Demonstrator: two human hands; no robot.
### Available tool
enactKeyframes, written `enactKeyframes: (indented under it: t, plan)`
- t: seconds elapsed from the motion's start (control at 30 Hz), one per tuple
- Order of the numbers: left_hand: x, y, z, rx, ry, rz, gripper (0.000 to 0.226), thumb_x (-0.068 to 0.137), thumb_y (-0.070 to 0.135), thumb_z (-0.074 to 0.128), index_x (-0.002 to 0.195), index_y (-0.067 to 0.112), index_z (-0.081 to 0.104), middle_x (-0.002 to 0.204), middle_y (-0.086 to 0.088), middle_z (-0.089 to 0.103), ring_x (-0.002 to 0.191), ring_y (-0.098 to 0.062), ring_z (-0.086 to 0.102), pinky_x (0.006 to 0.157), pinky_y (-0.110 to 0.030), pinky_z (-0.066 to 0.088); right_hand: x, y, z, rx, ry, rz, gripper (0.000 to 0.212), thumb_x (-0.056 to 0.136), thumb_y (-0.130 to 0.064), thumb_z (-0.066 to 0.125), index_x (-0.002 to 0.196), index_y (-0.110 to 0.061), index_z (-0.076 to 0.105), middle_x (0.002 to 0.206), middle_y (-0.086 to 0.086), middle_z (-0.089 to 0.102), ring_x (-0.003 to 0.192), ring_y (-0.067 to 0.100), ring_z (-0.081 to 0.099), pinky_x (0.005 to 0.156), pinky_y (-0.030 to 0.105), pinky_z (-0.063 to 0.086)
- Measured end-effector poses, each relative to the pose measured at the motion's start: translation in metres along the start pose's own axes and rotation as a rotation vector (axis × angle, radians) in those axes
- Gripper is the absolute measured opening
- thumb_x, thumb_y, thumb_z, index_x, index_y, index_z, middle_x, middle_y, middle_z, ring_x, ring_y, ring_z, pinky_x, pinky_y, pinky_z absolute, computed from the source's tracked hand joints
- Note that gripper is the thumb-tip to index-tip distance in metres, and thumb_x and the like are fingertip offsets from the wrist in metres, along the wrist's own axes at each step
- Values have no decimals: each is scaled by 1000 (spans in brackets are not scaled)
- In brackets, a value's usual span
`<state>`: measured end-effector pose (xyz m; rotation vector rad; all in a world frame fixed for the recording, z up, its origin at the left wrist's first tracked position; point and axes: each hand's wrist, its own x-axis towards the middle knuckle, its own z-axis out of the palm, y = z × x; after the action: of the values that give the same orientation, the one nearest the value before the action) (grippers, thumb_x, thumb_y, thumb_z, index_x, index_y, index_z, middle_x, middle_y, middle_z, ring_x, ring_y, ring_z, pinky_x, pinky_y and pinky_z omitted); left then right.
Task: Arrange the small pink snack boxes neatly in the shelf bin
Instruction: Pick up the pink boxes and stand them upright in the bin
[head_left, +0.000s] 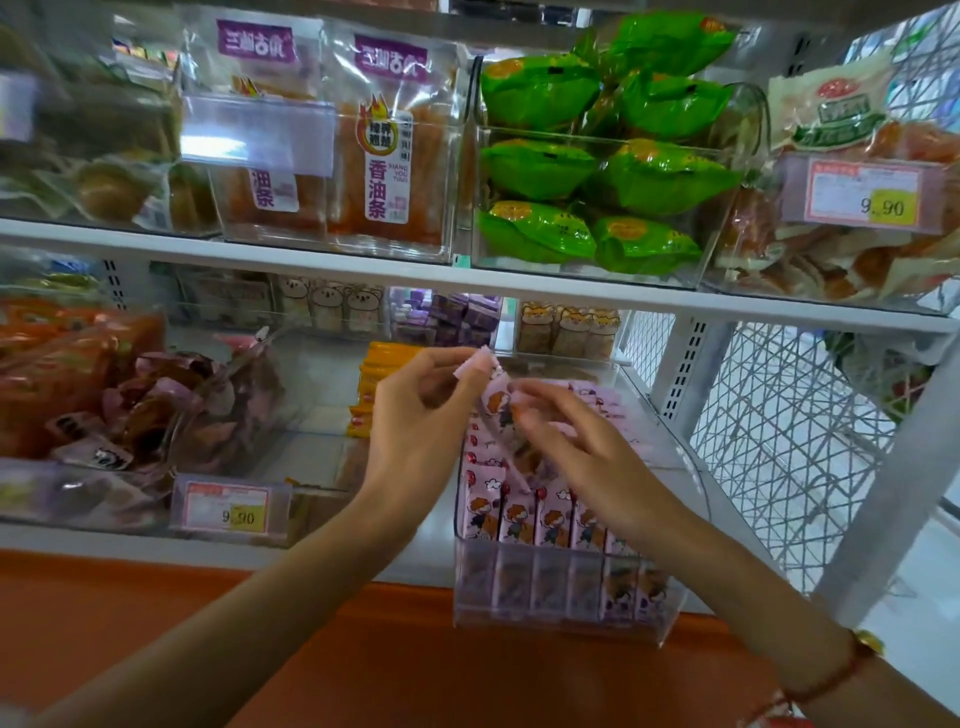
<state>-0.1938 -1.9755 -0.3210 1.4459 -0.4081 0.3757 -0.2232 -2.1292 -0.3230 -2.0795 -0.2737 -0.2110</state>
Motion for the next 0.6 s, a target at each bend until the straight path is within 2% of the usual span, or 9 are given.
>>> enactKeyframes:
  t: [0.1,0.17,0.23,0.33,0.47,0.53,0.6]
  plan:
    - [-4,-1,1,-27,-46,-12,17,85,31,64,98,21,67,87,11,74,84,-2,70,71,-12,53,-5,6,6,-48,18,3,49,90,-45,48,136,-31,42,118,-19,52,102,-9,52,73,4,42]
    - [-5,-5,0,-29,-56,-10,17,87,30,61,102,24,66,94,10,73,92,-4,68,79,-18,55,-5,9,5,39,48,37,42,88,-41,52,128,-27,50,108,-17,60,89,-11,59,69,3,44]
    - [-8,-8,0,5,-74,-16,17,91,27,58,107,25,64,102,11,70,99,-4,65,83,-23,54,-4,13,2,185,92,105,36,86,-41,55,118,-24,57,100,-10,67,85,-5,65,72,8,49]
    - [-13,-13,3,115,-160,-11,27,88,14,64,109,30,58,105,15,62,97,3,60,75,-14,52,-3,18,1,300,120,185,37,88,-40,57,120,-21,57,103,-3,71,95,9,68,87,24,52]
    - [-20,-16,6,337,-272,61,50,75,27,78,115,36,50,109,22,55,96,6,56,76,-15,53,-4,16,4,313,143,172,39,82,-46,61,115,-25,60,99,-8,73,94,7,68,89,28,52]
    - [-20,-15,5,349,-243,103,46,75,31,79,110,39,50,105,23,57,92,6,57,73,-16,53,-5,16,5,324,164,159,43,72,-51,64,109,-29,61,98,-10,73,91,4,68,88,27,53]
    - [-18,-13,3,343,-221,127,40,78,33,76,107,42,51,105,24,59,93,7,58,75,-16,53,-4,14,3,362,163,166,51,65,-54,67,110,-31,60,107,-5,71,99,9,67,91,29,51]
